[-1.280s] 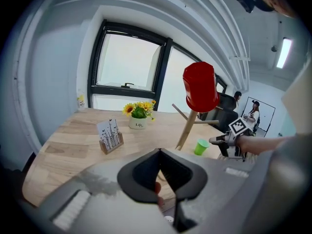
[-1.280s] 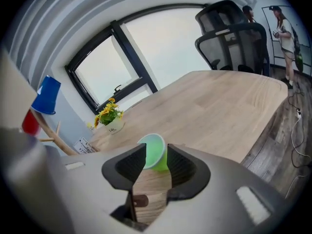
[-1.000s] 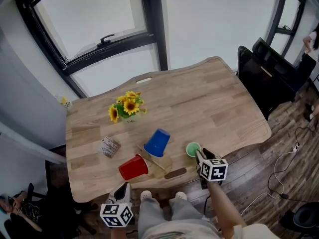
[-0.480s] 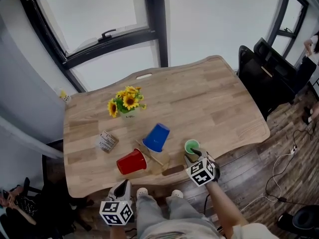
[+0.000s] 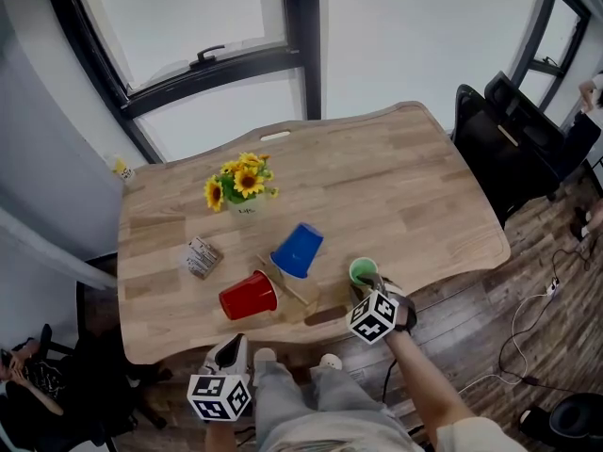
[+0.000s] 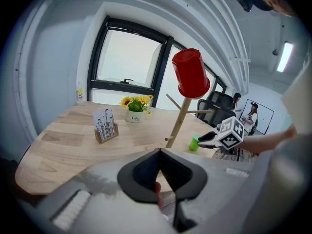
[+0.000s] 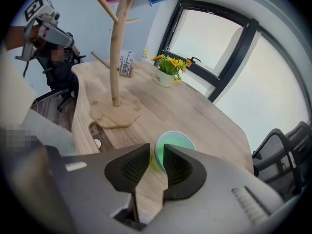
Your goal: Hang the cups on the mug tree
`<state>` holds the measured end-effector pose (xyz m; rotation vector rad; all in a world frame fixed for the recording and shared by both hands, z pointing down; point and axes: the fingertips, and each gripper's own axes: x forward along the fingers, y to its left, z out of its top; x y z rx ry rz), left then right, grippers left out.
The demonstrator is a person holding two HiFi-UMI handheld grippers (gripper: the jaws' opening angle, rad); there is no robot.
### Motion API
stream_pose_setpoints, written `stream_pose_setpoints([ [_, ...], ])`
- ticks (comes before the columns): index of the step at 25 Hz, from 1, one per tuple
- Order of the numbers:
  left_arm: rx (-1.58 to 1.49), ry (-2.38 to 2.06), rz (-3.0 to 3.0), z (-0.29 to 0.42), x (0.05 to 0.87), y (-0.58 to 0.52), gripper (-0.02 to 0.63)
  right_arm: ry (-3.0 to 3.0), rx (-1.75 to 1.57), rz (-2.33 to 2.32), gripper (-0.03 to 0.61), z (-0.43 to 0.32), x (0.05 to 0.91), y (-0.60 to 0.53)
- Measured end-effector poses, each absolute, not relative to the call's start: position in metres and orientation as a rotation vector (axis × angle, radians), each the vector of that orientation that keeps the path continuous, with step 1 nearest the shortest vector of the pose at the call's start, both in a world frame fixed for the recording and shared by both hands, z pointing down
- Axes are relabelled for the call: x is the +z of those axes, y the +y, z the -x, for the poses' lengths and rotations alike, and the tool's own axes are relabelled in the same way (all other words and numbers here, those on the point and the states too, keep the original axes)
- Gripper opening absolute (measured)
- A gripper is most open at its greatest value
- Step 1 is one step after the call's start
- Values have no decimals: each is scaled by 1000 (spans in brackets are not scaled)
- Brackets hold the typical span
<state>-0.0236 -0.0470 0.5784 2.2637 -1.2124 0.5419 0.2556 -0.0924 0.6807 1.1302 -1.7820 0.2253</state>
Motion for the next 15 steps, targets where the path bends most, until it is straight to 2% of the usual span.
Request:
stream_pose_setpoints([
  [5, 539, -1209, -2273, 22, 577, -47, -2, -1772, 201, -1135, 26, -257, 681, -91],
  [15, 528, -1222, -2281, 23, 573, -50, -2, -1804, 185, -1163, 25, -256, 665, -90],
])
